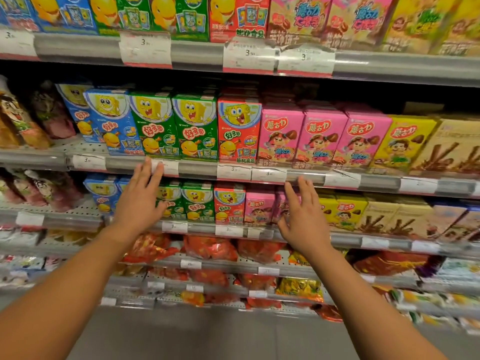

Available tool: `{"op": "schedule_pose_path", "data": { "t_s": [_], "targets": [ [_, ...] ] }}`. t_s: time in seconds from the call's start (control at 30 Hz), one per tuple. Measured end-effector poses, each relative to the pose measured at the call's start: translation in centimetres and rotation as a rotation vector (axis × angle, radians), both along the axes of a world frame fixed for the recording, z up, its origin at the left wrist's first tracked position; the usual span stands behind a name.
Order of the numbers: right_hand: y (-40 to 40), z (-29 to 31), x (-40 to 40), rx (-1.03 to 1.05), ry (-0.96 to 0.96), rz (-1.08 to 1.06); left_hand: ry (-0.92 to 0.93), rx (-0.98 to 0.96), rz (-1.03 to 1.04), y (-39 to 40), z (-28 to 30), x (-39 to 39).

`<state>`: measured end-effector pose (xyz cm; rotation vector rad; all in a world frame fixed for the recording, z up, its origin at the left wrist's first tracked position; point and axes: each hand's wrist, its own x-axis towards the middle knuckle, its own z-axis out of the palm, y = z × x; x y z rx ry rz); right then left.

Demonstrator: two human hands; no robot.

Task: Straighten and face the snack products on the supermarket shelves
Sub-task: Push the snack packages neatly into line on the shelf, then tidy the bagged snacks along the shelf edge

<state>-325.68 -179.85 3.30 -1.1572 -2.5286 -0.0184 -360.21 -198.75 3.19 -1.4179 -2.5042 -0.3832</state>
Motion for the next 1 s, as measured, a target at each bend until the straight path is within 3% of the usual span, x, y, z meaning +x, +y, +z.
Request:
{"op": "schedule_pose_path", "data": {
  "t_s": [0.2,0.33,0.5,0.73,1.0],
  "targets": [
    [-1.3,-3.2,1.3,-0.062,0.060,0.070,-0.017,-0.014,-0.014,-0.1,0.1,0.0],
    [-3.5,-7.1,0.6,-0.164,-0.016,0.119,-0.017,0.005,-0.025,-0.1,-0.4,-0.6],
    [-4.4,-12.1,-2.6,-0.354,-0.248,0.054,0.027,0.014,-0.100,-0.6,-0.9,-1.8],
    [-6.5,-15.9,-9.0,-0.519,-0.261,-0.112,-0.066,0.133,-0.319,-4.0,-4.3,-4.7],
    [-7.6,-17.6,-10.8,-0.524,-0.216,-0.239,-0.239,-0.230,-0.455,-4.7,-15.4,-3.1]
  ]
}}
